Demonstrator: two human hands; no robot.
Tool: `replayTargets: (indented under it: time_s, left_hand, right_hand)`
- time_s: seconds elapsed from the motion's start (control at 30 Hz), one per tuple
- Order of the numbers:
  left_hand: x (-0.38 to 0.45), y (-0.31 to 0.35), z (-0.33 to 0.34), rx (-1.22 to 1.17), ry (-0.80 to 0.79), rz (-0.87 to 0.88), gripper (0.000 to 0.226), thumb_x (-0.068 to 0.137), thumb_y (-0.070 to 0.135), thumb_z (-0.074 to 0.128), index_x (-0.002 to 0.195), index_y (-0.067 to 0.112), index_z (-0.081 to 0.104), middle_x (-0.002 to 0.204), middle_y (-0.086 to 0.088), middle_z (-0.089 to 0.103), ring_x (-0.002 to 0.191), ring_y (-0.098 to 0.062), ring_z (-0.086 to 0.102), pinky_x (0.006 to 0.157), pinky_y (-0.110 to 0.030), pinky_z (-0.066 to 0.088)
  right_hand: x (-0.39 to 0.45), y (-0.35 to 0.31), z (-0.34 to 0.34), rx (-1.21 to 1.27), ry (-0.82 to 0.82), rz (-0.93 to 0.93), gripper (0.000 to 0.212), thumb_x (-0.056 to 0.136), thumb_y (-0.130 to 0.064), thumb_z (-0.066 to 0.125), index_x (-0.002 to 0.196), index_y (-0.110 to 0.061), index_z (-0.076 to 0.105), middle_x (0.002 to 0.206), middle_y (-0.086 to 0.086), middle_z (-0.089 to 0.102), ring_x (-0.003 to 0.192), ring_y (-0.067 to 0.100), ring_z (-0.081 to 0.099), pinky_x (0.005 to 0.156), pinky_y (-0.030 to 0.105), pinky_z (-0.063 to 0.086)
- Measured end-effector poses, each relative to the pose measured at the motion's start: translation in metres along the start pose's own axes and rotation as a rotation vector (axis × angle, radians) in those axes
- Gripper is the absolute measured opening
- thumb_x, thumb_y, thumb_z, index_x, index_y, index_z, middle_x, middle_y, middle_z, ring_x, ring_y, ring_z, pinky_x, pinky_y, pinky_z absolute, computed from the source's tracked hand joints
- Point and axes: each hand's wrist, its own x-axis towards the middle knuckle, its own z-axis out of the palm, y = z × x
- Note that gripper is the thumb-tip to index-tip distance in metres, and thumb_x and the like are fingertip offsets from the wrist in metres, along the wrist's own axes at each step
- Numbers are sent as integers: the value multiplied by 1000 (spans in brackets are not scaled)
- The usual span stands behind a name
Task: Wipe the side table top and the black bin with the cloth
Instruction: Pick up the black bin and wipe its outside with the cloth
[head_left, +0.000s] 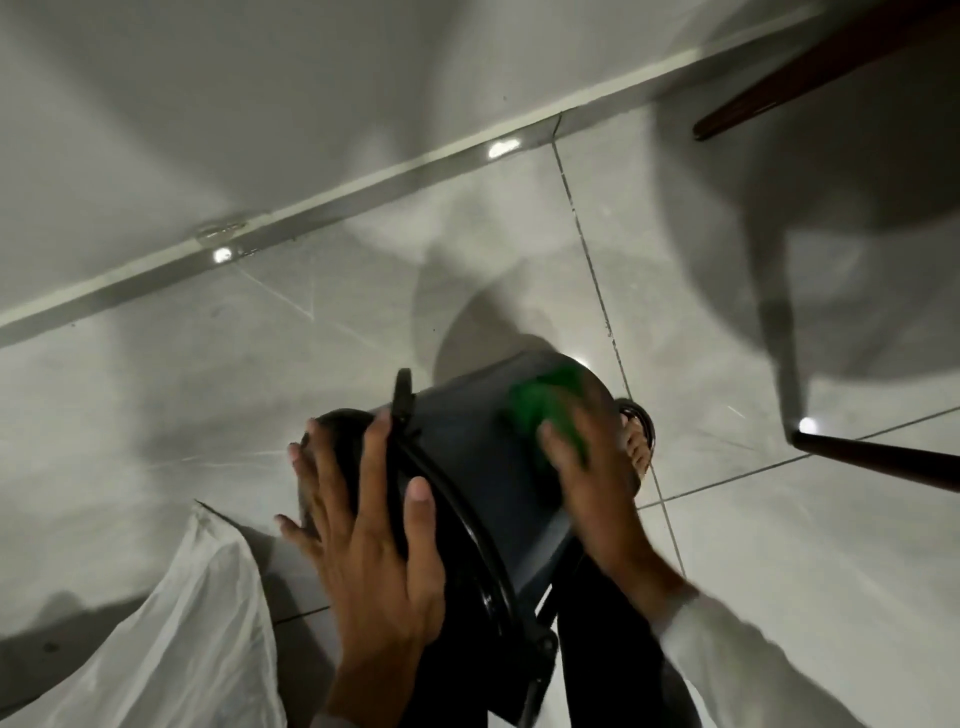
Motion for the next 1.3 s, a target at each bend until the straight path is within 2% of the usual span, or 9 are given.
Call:
replayTargets:
  time_s: [0.13,0.23,0.33,0.57,0.67,0.77,0.93,1.03,1.3]
  left_hand:
    - [5,-8,-10,28,23,-59,58,97,59,21,154,60,15,179,7,2,166,-17,-9,128,-71,-5]
    - [7,-8,-10,27,29,-62,61,97,60,19,158,55,17,179,7,3,166,-17,-9,128,-71,-4]
    - [9,1,-6,53,27,-9,63,98,55,21,159,41,26,179,6,8,166,-15,-5,130,-67,-5]
    - [33,31,-7,27,31,172,56,98,54,36,136,13,43,134,-11,59,128,-33,56,109,-59,47]
    - [36,34,-5,105,20,230,57,97,54,38,135,13,50,120,-9,58,114,-32,57,97,-54,52]
    - [44,45,-4,236,-50,265,64,95,63,34,140,22,54,116,-9,52,112,-31,52,92,-53,54]
    - [72,84,8,273,-129,196,72,87,78,28,120,25,63,113,-12,48,112,-31,46,94,-46,50]
    - [98,106,14,237,-123,98,66,89,73,36,110,16,61,112,-22,53,113,-39,46,102,-50,43]
    - [150,157,32,448,-126,245,44,110,29,37,146,8,48,132,-31,57,111,-48,54,99,-54,38]
  right_hand:
    - [-65,19,-9,126,-370,-323,41,107,-46,55,148,-42,52,176,-9,21,163,7,24,127,14,24]
    - [-16,57,-19,73,-63,-79,42,98,-44,52,138,-57,50,160,-25,44,151,-2,41,126,20,33]
    - [41,69,-22,-77,215,285,51,92,-54,41,138,-37,54,141,3,65,129,31,64,113,53,49]
    - [20,-2,-17,105,-42,-30,43,93,-37,62,136,-35,60,154,-14,50,139,-7,47,122,36,43]
    - [-22,-15,-21,149,-238,-302,52,93,-30,68,140,-46,53,165,-6,41,153,8,41,123,21,38]
    - [14,18,-40,85,-173,-46,50,93,-15,69,142,-24,60,150,-1,54,145,19,52,109,4,35]
    - [90,34,-83,193,122,366,16,99,-10,65,112,-10,75,106,19,75,99,29,68,82,24,47]
    - [107,-23,-110,585,253,381,9,83,-20,58,75,-17,63,78,14,55,79,27,53,62,27,44]
    - [80,-156,-185,1129,127,217,32,102,-21,41,89,-9,69,66,6,69,59,22,65,57,30,54]
